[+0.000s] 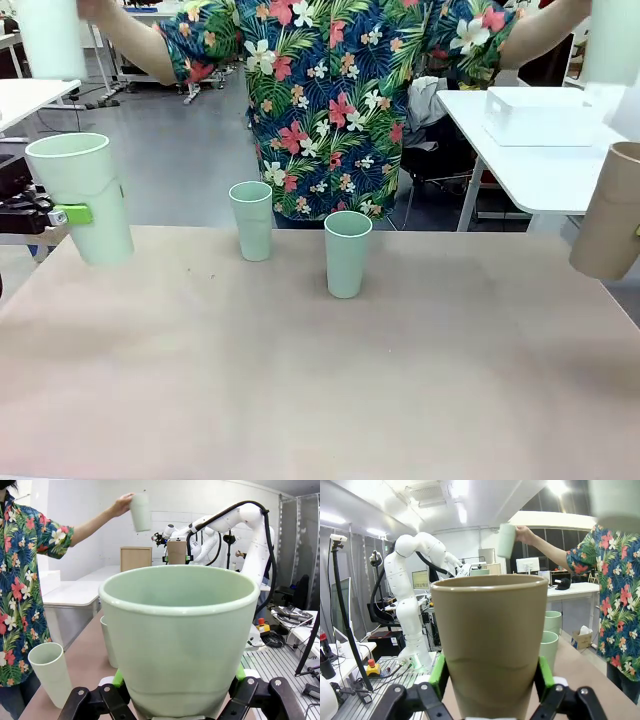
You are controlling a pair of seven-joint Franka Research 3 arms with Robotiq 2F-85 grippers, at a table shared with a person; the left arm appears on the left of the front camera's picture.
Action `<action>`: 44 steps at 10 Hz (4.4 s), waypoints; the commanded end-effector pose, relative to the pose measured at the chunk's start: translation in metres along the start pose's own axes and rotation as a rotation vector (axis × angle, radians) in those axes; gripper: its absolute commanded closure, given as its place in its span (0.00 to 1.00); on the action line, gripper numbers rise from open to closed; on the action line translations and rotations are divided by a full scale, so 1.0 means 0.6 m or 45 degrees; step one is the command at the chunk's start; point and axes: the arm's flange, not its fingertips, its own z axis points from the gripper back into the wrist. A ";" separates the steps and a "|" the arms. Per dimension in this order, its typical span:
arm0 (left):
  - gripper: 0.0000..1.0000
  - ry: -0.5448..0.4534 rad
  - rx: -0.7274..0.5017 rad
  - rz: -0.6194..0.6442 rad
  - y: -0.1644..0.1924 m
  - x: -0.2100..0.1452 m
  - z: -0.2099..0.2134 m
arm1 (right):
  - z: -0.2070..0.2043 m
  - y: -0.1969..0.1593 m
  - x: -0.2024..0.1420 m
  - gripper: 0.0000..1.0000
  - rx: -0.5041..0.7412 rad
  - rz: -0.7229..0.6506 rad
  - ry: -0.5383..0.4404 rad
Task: Stack the cups and store them in the basket.
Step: Place the stack of Reusable plastic cups into the Pantry Basket.
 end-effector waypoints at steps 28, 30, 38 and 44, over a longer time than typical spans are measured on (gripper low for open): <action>0.13 0.000 0.003 -0.002 0.000 0.005 0.000 | -0.001 -0.001 0.001 0.14 -0.005 0.019 0.007; 0.13 0.000 0.003 -0.002 0.000 0.005 0.000 | -0.001 -0.001 0.001 0.14 -0.005 0.019 0.007; 0.13 0.000 0.003 -0.002 0.000 0.005 0.000 | -0.001 -0.001 0.001 0.14 -0.005 0.019 0.007; 0.13 0.000 0.003 -0.002 0.000 0.005 0.000 | -0.001 -0.001 0.001 0.14 -0.005 0.019 0.007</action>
